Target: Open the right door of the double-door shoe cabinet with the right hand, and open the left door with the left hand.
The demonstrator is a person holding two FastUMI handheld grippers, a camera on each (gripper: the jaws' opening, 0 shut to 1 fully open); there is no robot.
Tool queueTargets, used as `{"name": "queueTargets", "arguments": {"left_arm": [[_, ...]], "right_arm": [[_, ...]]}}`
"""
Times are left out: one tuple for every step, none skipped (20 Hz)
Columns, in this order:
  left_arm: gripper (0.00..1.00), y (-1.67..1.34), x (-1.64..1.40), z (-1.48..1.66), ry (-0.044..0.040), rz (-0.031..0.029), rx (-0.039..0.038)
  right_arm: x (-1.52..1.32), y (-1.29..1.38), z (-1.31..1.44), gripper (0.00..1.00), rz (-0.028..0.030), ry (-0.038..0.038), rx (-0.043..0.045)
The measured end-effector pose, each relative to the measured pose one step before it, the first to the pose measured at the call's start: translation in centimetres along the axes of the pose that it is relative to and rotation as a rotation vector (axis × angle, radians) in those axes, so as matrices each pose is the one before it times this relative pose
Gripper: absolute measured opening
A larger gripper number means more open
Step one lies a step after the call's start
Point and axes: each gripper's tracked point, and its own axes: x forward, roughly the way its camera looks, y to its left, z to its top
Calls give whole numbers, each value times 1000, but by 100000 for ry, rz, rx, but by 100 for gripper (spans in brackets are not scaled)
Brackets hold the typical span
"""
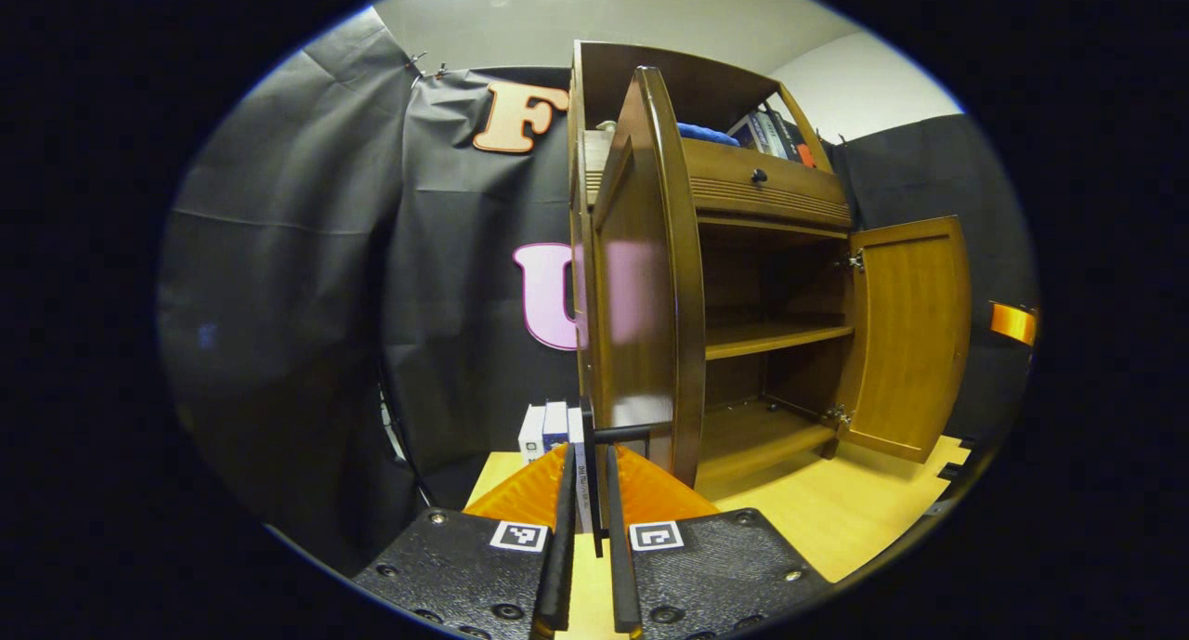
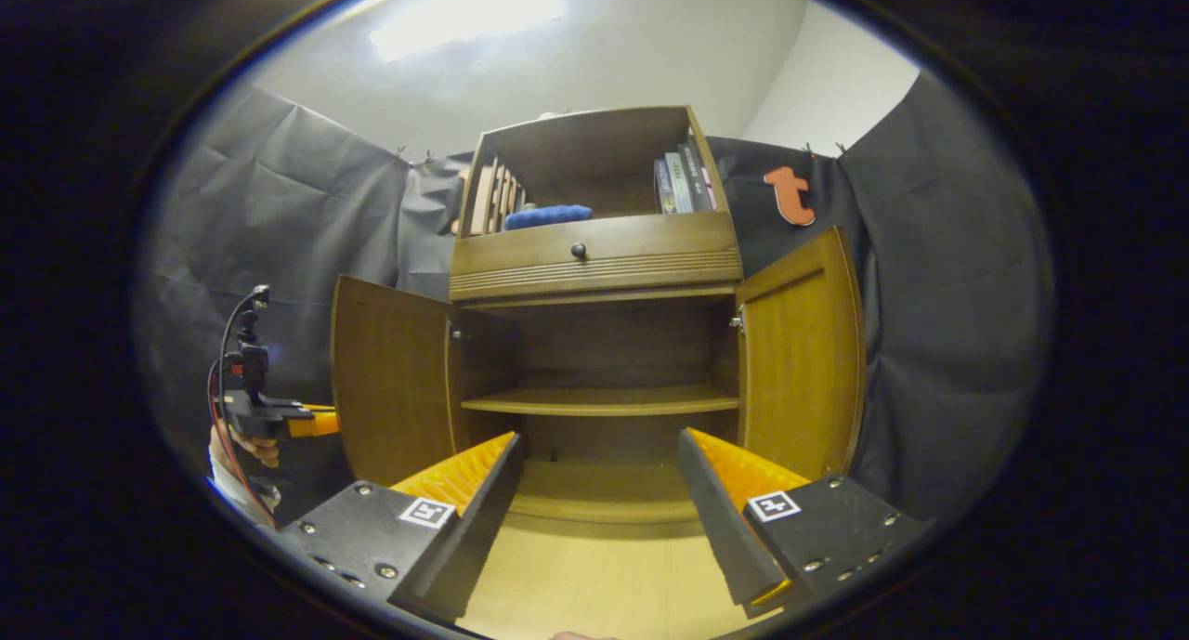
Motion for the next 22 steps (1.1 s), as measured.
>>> {"name": "queueTargets", "arguments": {"left_arm": [[18, 69, -144, 136, -655, -1178, -255], [18, -274, -61, -5, -465, -2136, -350], [18, -81, -150, -125, 509, -1157, -670], [18, 76, -117, -146, 282, -529, -106], [19, -67, -179, 42, -179, -170, 200], [19, -3, -90, 145, -390, -106, -10], [13, -153, -214, 304, -926, -292, -162], [13, 52, -330, 145, -881, 525, -162], [14, -110, -190, 165, -783, 73, -410], [20, -85, -329, -26, -36, 417, -25], [20, -21, -346, 190, -806, 635, -415], [21, -201, -342, 98, -612, 439, -533], [22, -82, -297, 132, -378, 825, -680], [22, 25, -281, 53, -334, 1019, -393], [24, -298, -288, 129, -419, 481, -501], [24, -174, -458, 186, -492, 1042, -315], [25, -401, -196, 103, -331, 88, -1284], [29, -656, -347, -44, 477, -490, -972], [35, -469, -460, 91, -151, 386, -717], [38, -232, -403, 174, -598, 1091, -221], [44, -285, -349, 156, -478, 894, 596], [51, -316, -228, -36, 104, 1392, 424]], "right_arm": [[105, 151, -145, 99, 84, 88, 491], [100, 22, -3, 99, 189, 73, 425], [61, -74, -97, 99, 11, -15, 397], [38, -79, -40, 99, -170, 54, 225], [127, -120, -96, 99, -350, 3, 173], [71, -127, -2, 99, -431, -57, 339], [140, -114, -94, 99, -208, 144, 328], [8, -29, -68, 99, -21, 61, 363], [23, -133, -46, 99, -199, 65, 264], [-96, -345, 5, 99, -363, 187, 118], [-74, -285, -50, 94, -415, 11, 110], [-154, -381, 44, 94, -503, -229, 136], [-137, -263, -12, 99, -509, -272, 42], [-196, -355, 177, 99, -486, -347, -51], [-216, -320, 172, 99, -328, -507, -78], [-165, -330, 249, 94, -284, -421, -88], [-185, -407, 212, 99, -428, -438, -174], [-291, -493, 258, 99, -541, -606, -92], [-211, -455, 105, 99, -586, -422, -10], [-138, -386, 87, 99, -454, 6, -158], [-46, -332, -114, 98, -168, 42, -331], [-96, -278, 2, 98, -127, -17, -188]]}}
